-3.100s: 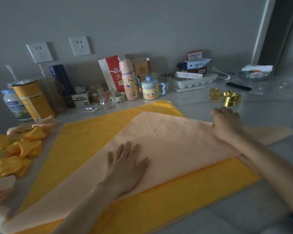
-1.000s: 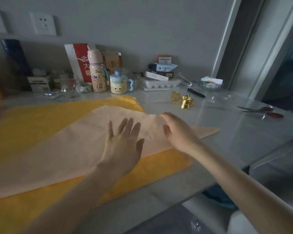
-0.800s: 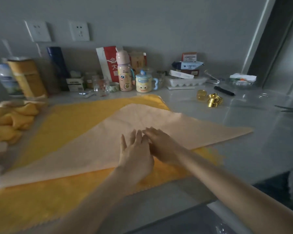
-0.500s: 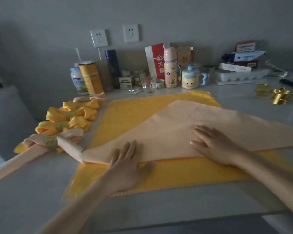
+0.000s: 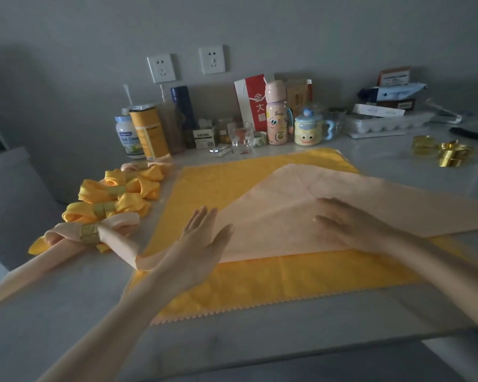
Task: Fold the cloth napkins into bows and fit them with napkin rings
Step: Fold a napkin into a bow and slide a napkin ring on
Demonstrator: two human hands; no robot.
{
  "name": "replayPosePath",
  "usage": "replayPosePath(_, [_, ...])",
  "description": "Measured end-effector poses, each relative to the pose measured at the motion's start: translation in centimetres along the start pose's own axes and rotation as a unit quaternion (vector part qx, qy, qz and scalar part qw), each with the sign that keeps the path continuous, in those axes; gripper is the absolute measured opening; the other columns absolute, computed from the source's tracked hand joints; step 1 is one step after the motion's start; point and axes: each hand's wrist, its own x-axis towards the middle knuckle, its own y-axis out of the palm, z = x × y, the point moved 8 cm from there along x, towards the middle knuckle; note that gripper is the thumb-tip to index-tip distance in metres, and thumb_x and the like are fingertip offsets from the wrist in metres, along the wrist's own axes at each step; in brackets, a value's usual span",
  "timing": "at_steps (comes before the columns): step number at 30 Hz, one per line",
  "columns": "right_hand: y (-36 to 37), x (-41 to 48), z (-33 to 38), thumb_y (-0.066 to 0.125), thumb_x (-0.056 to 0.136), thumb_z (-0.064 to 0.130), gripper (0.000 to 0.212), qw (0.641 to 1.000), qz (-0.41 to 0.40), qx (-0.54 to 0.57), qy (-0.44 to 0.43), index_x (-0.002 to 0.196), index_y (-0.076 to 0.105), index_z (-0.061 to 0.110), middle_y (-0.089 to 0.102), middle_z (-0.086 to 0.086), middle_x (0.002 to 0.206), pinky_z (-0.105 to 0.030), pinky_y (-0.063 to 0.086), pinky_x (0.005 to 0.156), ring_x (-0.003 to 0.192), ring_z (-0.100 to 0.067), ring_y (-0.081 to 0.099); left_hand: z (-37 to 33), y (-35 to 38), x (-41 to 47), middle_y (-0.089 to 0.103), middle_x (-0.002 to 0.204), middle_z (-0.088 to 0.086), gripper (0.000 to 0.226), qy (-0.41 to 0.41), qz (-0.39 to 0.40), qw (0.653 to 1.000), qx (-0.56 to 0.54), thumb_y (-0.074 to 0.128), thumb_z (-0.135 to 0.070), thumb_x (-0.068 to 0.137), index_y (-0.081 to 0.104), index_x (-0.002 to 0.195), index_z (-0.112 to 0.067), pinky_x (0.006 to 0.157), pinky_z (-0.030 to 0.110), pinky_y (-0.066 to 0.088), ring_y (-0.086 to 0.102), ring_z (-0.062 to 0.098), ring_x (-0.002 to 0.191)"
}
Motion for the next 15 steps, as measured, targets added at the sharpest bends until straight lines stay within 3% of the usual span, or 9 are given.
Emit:
replayPosePath(3, [-2.7, 0.7, -1.2, 0.042, 0.098, 0.03, 0.048, 0.994, -0.072, 0.073, 0.023, 0.143, 0.035, 0.013, 0.033, -0.001, 0.15, -0.026, 0.023, 0.108, 0.137, -0.018, 0.032, -3.3, -0.1, 4.9, 0.015, 0.157, 0.0, 0.059, 0.029, -0.004, 1.0, -0.003, 0.033, -0.044, 0.099, 0.019, 0.149, -0.017, 0.113, 0.031, 0.018, 0.014, 0.017, 0.144])
replayPosePath(7, [-4.4, 1.9, -4.0, 0.048, 0.096, 0.02, 0.04, 0.989, -0.106, 0.074, 0.073, 0.134, 0.045, 0.011, 0.045, -0.003, 0.142, -0.028, 0.033, 0.105, 0.13, -0.02, 0.043, -5.6, 0.9, 11.9, 0.038, 0.146, 0.009, 0.052, 0.016, 0.002, 1.0, 0.016, 0.044, -0.035, 0.098, 0.035, 0.142, -0.009, 0.095, 0.028, 0.037, 0.043, 0.025, 0.128])
replayPosePath(15, [-4.6, 5.4, -7.3, 0.052, 0.093, 0.016, 0.038, 0.98, -0.124, 0.115, 0.103, 0.13, 0.05, 0.014, 0.055, -0.006, 0.129, -0.027, 0.04, 0.091, 0.118, -0.022, 0.052, -6.6, 3.9, 21.5, 0.042, 0.14, 0.012, 0.053, -0.022, 0.02, 0.999, 0.045, 0.05, -0.037, 0.094, 0.039, 0.137, -0.008, 0.095, 0.034, 0.041, 0.044, 0.028, 0.123])
